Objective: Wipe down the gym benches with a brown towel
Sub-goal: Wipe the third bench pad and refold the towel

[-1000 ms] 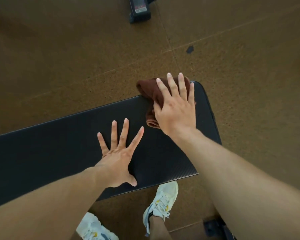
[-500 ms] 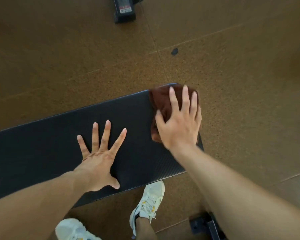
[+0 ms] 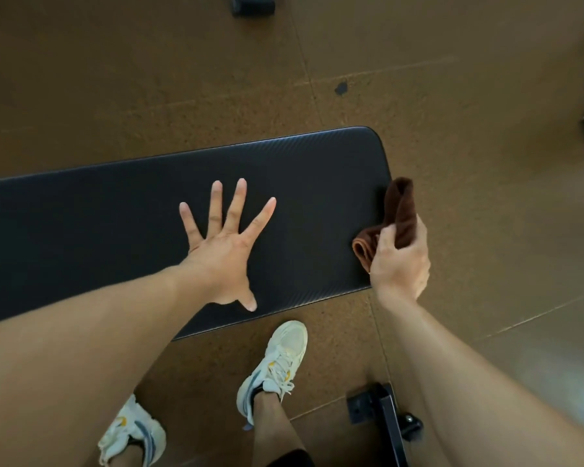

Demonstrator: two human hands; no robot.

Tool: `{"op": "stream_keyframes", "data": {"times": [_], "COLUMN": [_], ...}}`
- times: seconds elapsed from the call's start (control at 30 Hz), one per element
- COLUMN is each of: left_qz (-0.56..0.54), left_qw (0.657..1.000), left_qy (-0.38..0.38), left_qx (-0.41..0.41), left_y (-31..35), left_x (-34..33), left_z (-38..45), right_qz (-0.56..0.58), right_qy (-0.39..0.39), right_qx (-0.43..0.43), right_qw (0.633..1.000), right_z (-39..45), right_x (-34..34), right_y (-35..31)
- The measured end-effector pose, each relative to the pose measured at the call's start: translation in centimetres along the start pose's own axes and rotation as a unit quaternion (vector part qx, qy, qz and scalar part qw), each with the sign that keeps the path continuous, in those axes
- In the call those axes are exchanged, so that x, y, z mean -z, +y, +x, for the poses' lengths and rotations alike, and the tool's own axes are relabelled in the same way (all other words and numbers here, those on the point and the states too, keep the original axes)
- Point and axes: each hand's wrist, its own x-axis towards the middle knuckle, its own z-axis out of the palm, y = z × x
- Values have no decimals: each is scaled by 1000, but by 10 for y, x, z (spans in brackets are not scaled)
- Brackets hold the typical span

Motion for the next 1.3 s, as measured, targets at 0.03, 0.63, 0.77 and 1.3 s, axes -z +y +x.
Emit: {"op": "stream_keyframes", "data": {"times": [0.03,0.63,0.77,1.3], "left_qz": [3,-570,-696,-675], "left_qw": [1000,791,704,717], "left_qy": [16,173,50,31], "left_qx": [-13,143,132,173], "left_y": [-3,-206,-198,-69], "left_x": [-1,-78,-43,20], "left_z": [-2,-149,-158,-95], "right_qz": [7,-77,111,218], "right_qy": [11,-287,-435,-360], "right_qx": [-2,231,24,-287], "right_qw": [1000,927,893,860], "right_z": [-8,-318,-336,-151], "right_x": [-2,-134,-115,41], "right_y": [4,-92,-148,-136]}}
